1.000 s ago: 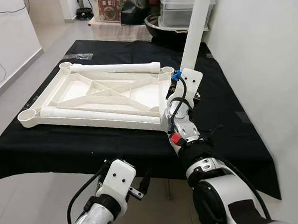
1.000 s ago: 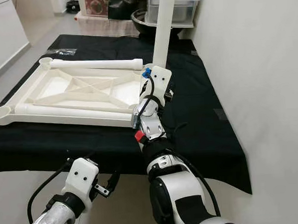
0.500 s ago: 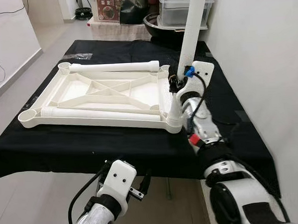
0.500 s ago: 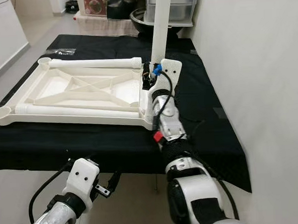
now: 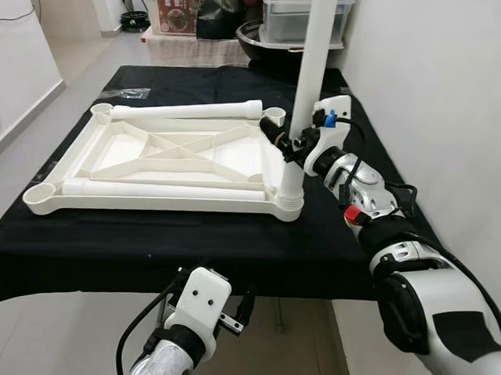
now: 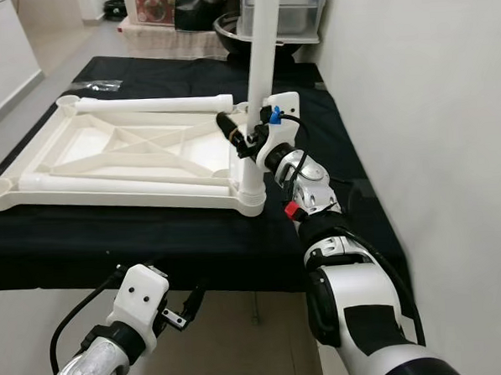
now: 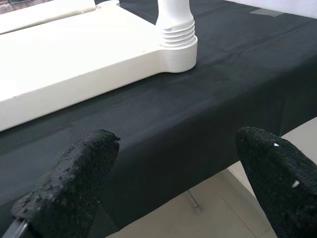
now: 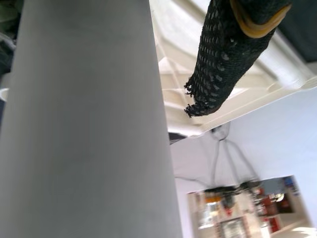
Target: Building children table
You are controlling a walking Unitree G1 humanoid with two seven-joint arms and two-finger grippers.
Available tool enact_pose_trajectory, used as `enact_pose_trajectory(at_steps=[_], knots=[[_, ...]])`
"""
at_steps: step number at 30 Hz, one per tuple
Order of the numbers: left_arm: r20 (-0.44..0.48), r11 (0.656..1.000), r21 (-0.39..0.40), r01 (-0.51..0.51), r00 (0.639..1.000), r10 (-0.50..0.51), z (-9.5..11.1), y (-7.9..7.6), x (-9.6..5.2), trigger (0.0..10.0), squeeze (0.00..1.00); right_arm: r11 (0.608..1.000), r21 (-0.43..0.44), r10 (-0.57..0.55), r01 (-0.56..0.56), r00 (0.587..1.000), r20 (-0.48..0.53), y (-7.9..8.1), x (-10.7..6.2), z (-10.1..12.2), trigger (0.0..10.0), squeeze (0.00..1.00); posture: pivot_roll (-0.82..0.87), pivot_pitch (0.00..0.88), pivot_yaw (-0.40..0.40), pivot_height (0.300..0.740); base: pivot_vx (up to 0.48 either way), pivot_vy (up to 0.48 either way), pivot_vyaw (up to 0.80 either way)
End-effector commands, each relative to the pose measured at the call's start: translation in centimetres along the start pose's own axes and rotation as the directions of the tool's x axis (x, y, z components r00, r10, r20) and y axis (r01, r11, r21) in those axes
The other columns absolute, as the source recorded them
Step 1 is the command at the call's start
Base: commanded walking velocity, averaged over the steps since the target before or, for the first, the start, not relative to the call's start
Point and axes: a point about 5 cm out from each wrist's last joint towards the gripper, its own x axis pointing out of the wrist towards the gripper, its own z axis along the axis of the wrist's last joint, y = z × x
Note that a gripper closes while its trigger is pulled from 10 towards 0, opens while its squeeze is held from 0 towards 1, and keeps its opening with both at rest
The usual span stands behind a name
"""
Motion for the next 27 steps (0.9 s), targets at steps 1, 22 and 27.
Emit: enact_pose_trajectory(at_steps=[1,22,27], knots=[[0.000,1.000,-0.005,-0.005,1.000,0.005,0.2,-0.3,-0.3,10.0,0.00,0.974,0.025,0.226,-0.224,0.968,-0.109,1.6,0.5,-0.9,10.0,0.00,0.17,0.096,-0.127,0.740,0.000,0.000,0.00],[-0.005,1.000,-0.010,-0.005,1.000,0.005,0.3,-0.5,-0.6,10.0,0.00,0.794,0.083,0.607,-0.602,0.779,-0.157,3.9,0.3,-0.5,0.0,0.00,0.18,0.110,-0.136,0.740,0.000,0.000,0.00],[-0.006,1.000,-0.010,-0.006,1.000,0.006,0.3,-0.5,-0.5,10.0,0.00,0.853,0.067,0.521,-0.517,0.848,-0.099,3.6,0.3,-1.0,0.0,0.00,0.17,0.101,-0.130,0.740,0.000,0.000,0.00]])
